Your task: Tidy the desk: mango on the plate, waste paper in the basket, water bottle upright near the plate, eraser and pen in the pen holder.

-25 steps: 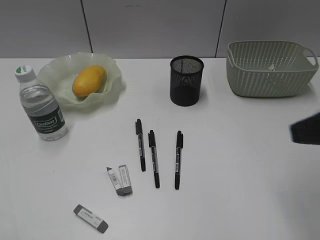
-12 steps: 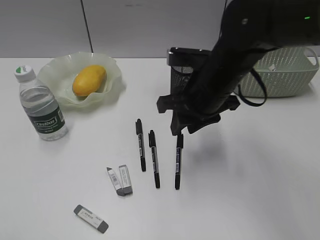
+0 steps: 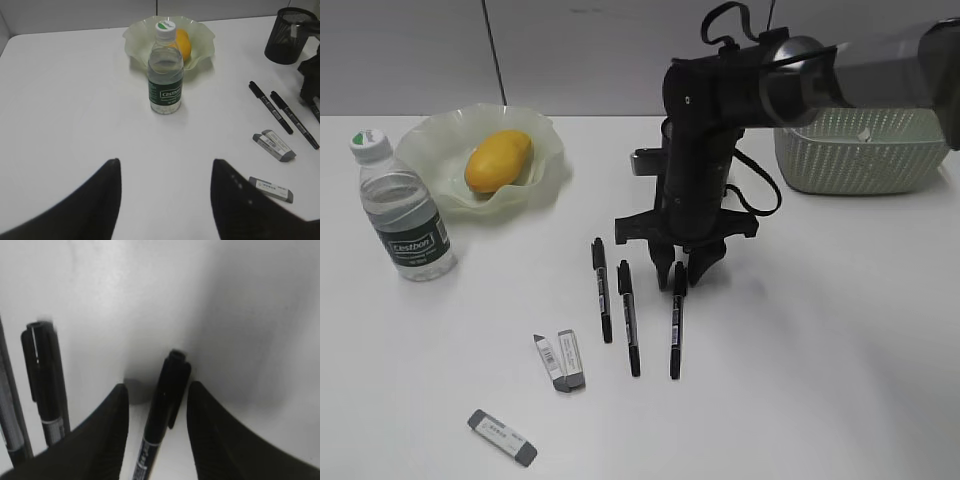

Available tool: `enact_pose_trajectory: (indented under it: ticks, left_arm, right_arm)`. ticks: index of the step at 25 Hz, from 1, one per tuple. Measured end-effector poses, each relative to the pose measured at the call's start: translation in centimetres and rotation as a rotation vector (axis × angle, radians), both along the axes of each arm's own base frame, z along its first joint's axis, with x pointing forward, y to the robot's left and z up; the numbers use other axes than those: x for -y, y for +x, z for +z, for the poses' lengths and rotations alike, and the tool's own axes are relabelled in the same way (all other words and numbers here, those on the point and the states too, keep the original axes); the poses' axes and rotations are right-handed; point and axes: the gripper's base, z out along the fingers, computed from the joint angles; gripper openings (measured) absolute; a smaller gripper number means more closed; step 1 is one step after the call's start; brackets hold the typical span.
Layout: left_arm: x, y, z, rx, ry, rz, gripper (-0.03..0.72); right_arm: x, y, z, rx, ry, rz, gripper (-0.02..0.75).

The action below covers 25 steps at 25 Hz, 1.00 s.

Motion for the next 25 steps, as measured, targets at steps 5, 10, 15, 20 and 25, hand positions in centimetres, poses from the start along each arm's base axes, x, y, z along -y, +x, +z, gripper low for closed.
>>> enact_pose_trajectory:
  ticks: [5, 10, 15, 20, 25]
  left_arm:
    - [0.0, 0.0, 0.0, 0.000, 0.000, 0.000, 0.414]
    - [0.0, 0.0, 0.0, 0.000, 0.000, 0.000, 0.381]
    - [0.0, 0.0, 0.0, 0.000, 0.000, 0.000, 0.348]
    - [0.0, 0.0, 0.0, 0.000, -0.002, -0.002, 0.342]
    - [0.0, 0.0, 0.0, -0.001, -0.003, -0.002, 0.342]
  right_arm:
    - [-0.1, 0.4, -0.8, -0.012, -0.045, -0.002, 0.155]
    - [0.2, 1.0, 0.6, 0.088, -0.081, 0.040, 0.139]
    - [0.1, 2.7, 12.4, 0.644, 0.057, 0.138, 0.139]
    - [2.7, 4.9, 21.6, 1.170, 0.208, 0.135, 0.139]
    - [5.8, 8.3, 18.3, 1.179, 0.205, 0.080, 0.139]
